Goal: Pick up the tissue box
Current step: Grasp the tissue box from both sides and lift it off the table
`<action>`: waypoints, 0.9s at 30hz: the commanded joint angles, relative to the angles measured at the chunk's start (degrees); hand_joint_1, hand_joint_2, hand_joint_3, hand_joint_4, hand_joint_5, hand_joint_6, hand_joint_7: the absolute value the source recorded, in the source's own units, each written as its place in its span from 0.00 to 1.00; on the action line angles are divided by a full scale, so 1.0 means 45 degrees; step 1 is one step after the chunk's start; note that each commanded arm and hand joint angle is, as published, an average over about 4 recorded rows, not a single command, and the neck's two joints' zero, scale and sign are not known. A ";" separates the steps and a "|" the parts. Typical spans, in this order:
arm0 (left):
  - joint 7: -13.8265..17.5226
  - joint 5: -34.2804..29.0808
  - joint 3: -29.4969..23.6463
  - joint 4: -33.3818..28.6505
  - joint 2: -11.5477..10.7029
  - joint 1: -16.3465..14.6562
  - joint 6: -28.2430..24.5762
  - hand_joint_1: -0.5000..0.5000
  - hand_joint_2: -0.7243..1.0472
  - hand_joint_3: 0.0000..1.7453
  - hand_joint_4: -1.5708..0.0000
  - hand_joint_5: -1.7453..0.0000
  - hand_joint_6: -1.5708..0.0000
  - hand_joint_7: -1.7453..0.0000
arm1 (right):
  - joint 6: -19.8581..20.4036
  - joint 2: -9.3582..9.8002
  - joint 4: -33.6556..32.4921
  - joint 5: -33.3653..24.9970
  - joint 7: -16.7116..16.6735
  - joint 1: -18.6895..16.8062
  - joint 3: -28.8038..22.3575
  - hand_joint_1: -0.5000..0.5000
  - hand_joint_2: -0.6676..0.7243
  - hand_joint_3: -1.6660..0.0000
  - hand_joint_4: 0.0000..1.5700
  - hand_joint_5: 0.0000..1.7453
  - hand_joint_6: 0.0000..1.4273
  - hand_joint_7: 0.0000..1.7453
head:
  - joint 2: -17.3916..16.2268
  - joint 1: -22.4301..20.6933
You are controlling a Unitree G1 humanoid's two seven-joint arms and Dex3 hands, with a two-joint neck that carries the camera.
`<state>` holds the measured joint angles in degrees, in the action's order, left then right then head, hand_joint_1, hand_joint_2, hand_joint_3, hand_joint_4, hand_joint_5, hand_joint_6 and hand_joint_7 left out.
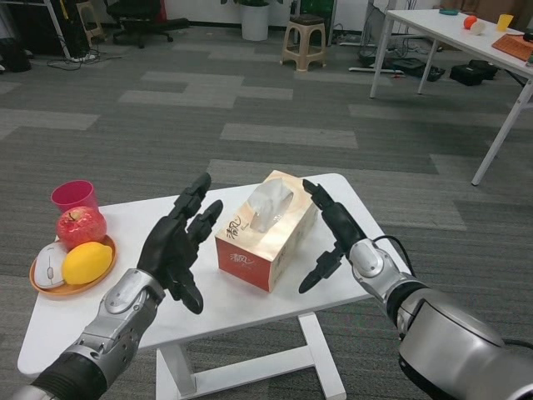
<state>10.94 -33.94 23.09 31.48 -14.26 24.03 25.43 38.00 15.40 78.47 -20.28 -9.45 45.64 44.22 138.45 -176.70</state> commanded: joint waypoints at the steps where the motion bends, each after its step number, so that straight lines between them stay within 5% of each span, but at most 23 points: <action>1: 0.0011 0.0090 -0.0384 0.0055 -0.0072 0.0056 -0.0006 1.00 0.10 0.00 1.00 0.88 1.00 1.00 | -0.0066 0.0029 -0.0075 -0.0035 -0.0049 -0.0098 0.0081 0.04 0.55 0.95 0.00 0.00 0.00 0.08 | 0.0001 0.0000; 13: -0.0028 0.1272 -0.1624 0.1315 0.0084 0.0168 -0.0035 1.00 0.10 0.00 1.00 0.88 1.00 1.00 | -0.0066 0.0015 -0.0095 -0.0025 -0.0049 -0.0308 0.0565 0.04 0.55 0.95 0.00 0.00 0.00 0.08 | -0.0015 -0.0098; 27: 0.0050 0.3157 -0.0091 0.3541 0.0338 0.1340 -0.0729 1.00 0.10 0.00 1.00 0.88 1.00 1.00 | -0.0066 0.0005 -0.0163 -0.0025 -0.0049 -0.0347 0.1336 0.04 0.56 0.95 0.00 0.00 0.00 0.08 | -0.0097 -0.0168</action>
<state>10.95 -20.61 21.69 46.80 -12.73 28.72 22.73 37.97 15.24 77.98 -20.28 -9.45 44.66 49.55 138.04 -177.43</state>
